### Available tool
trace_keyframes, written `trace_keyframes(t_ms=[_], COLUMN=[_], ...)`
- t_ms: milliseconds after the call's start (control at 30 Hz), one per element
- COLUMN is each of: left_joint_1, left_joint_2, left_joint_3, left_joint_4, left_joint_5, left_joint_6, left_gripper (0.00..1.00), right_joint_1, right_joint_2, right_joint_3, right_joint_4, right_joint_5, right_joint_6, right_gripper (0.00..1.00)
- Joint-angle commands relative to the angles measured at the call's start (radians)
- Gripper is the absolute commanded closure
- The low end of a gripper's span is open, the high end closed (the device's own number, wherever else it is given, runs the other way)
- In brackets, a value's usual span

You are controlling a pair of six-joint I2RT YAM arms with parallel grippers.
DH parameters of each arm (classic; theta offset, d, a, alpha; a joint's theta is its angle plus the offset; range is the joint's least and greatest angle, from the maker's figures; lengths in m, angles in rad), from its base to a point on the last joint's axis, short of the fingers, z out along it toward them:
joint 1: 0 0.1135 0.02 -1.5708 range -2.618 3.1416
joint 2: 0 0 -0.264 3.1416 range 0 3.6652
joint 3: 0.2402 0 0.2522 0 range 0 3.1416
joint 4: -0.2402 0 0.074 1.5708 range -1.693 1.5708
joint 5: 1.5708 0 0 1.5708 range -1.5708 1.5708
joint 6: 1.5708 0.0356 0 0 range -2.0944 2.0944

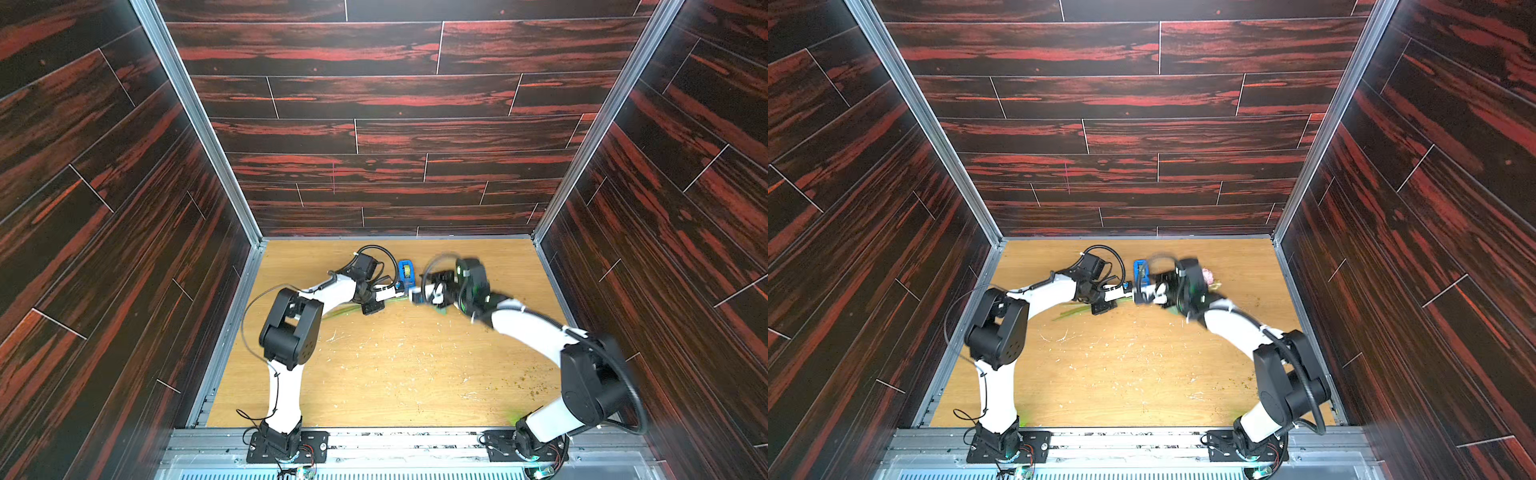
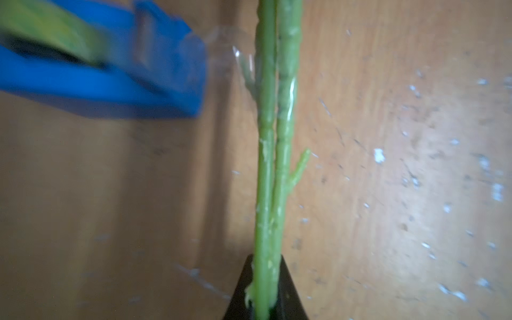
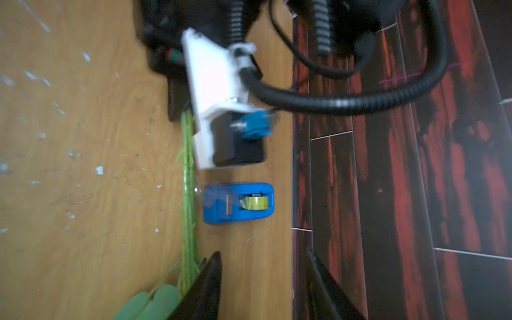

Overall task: Wrap bouquets with tape
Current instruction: Wrap the tape around the bouquet.

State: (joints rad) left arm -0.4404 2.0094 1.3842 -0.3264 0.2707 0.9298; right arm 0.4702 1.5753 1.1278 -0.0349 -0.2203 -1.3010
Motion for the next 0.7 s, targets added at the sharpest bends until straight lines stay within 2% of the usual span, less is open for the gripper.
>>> trace_keyframes(t_ms=[0, 100, 200, 300, 433, 500, 667], left_joint_1=[-0.043, -0.064, -0.091, -0.107, -0.125, -0.129, -0.138], left_joint_2=[-0.119, -0.159, -0.187, -0.2, -0.198, -0.202, -0.21], left_joint_3=[-0.073, -0.153, -0.225, -0.284, -0.325, -0.351, -0.369], left_joint_4=[0.286, 0.413, 0.537, 0.663, 0.74, 0.798, 0.813], left_joint_5=[-0.111, -0.165, -0.223, -0.265, -0.326, -0.342, -0.36], left_joint_6=[0.026, 0.047, 0.085, 0.107, 0.164, 0.159, 0.17], left_gripper=[1.0, 1.0, 1.0, 1.0, 1.0, 1.0, 1.0], right_joint_1=[-0.046, -0.046, -0.048, -0.049, -0.049, -0.048, -0.047], right_joint_2=[0.044, 0.121, 0.243, 0.337, 0.44, 0.487, 0.611], right_joint_3=[0.169, 0.285, 0.463, 0.576, 0.707, 0.765, 0.919], right_joint_4=[-0.399, -0.52, -0.731, -0.838, -0.941, -0.98, -1.097], right_joint_5=[-0.091, -0.06, -0.097, -0.12, -0.194, -0.206, -0.214], right_joint_6=[0.127, 0.157, 0.187, 0.202, 0.209, 0.21, 0.217], right_gripper=[0.51, 0.51, 0.52, 0.54, 0.54, 0.54, 0.54])
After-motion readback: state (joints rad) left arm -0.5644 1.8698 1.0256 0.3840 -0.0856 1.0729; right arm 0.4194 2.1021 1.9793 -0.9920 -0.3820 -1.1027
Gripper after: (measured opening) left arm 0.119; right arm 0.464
